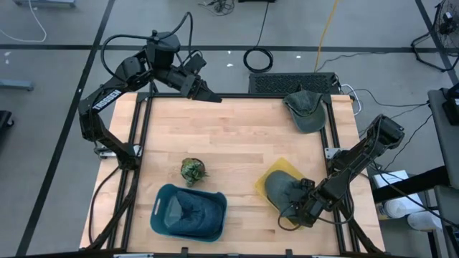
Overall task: Pick & Place hat
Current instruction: Put the bottom black cap into the yellow bin, then put the black cap into the yellow bin
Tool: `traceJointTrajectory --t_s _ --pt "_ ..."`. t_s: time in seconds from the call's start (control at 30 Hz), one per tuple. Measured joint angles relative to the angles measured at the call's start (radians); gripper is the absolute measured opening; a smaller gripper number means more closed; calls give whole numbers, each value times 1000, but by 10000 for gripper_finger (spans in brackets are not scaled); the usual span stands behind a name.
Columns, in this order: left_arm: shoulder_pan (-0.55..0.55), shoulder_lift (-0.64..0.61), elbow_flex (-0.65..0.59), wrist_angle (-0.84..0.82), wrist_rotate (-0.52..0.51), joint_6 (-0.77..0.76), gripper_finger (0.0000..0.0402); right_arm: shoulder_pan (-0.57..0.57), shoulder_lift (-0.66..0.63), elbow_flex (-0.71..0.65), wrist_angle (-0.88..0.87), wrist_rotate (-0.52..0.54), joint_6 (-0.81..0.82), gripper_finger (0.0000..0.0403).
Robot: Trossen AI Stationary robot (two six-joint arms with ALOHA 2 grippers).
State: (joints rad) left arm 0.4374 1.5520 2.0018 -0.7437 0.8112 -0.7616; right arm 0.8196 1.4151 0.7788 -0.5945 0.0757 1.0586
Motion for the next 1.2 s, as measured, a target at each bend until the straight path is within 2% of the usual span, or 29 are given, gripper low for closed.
traceJointTrajectory --t_s 0.27,0.77,1.0,1.2 --pt "0 0 0 0 0 0 136 0 -46 -1 -4 -2 -8 289" --pt "0 0 0 0 1 25 136 -2 -283 -1 -38 -3 63 288" --pt "0 0 0 0 2 26 136 -2 -422 -1 21 -50 142 288" --pt "0 0 0 0 2 50 136 -2 -517 -1 58 -51 198 288"
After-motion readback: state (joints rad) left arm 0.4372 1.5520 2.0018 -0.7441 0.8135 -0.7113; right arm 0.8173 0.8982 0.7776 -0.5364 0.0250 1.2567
